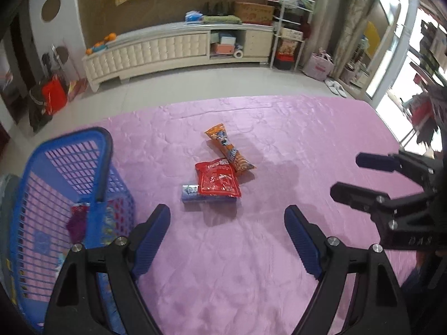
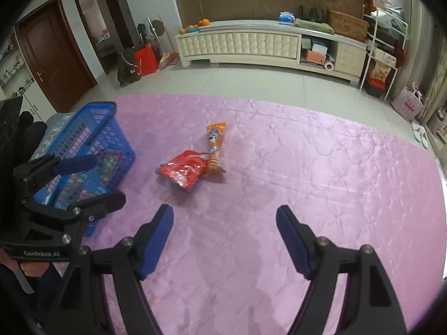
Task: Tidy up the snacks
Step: 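Reach the left tool to the red packet and grasp it, then grasp the orange stick snack with the right tool while the left tool holds the red packet, then carry the red packet and orange stick snack over the blue basket with both tools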
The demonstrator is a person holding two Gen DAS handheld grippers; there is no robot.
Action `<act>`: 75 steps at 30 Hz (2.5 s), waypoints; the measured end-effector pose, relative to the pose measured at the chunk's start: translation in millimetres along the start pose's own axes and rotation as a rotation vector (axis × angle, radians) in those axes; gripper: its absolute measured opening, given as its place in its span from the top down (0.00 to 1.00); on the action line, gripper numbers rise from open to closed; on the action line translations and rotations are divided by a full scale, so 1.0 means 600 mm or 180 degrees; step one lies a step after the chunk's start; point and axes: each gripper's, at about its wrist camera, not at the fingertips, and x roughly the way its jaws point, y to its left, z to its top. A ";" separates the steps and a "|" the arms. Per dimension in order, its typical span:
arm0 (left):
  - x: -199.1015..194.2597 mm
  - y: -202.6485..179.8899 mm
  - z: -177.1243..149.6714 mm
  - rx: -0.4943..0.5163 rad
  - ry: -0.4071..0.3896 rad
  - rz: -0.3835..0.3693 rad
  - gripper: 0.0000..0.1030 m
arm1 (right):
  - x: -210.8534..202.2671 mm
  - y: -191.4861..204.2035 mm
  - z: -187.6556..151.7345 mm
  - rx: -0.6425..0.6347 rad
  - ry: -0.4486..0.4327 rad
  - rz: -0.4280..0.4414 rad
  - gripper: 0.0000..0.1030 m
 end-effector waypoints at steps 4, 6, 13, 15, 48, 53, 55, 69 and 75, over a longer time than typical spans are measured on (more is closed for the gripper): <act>0.048 0.018 0.006 -0.0201 0.0043 0.0009 0.20 | 0.034 -0.011 0.007 -0.0043 0.0019 -0.0018 0.23; 0.070 0.025 0.007 -0.0253 0.0088 -0.0001 0.20 | 0.051 -0.014 0.011 -0.0088 0.0036 0.0012 0.23; 0.136 0.058 0.005 -0.0584 0.0233 -0.0180 0.42 | 0.116 -0.029 0.017 -0.0122 0.0106 0.0111 0.23; 0.151 0.065 0.008 -0.0641 0.0250 -0.0241 0.50 | 0.125 -0.035 0.016 -0.0086 0.0099 0.0160 0.23; 0.088 0.043 0.026 -0.0297 -0.0087 -0.0224 1.00 | 0.156 -0.025 0.056 0.0135 0.0156 0.0328 0.23; 0.081 0.058 0.024 -0.0285 -0.0154 -0.0106 1.00 | 0.183 -0.007 0.077 0.0125 0.0190 0.0340 0.23; 0.080 0.064 0.023 -0.0291 -0.0169 -0.0075 1.00 | 0.197 -0.001 0.086 0.0122 0.0204 0.0317 0.23; 0.077 0.042 0.027 -0.0273 -0.0170 -0.0083 1.00 | 0.224 0.022 0.065 -0.0068 0.0313 0.0158 0.75; 0.042 0.030 0.013 -0.0293 -0.0260 -0.0137 1.00 | 0.146 0.044 0.051 -0.0140 0.0155 0.0190 0.75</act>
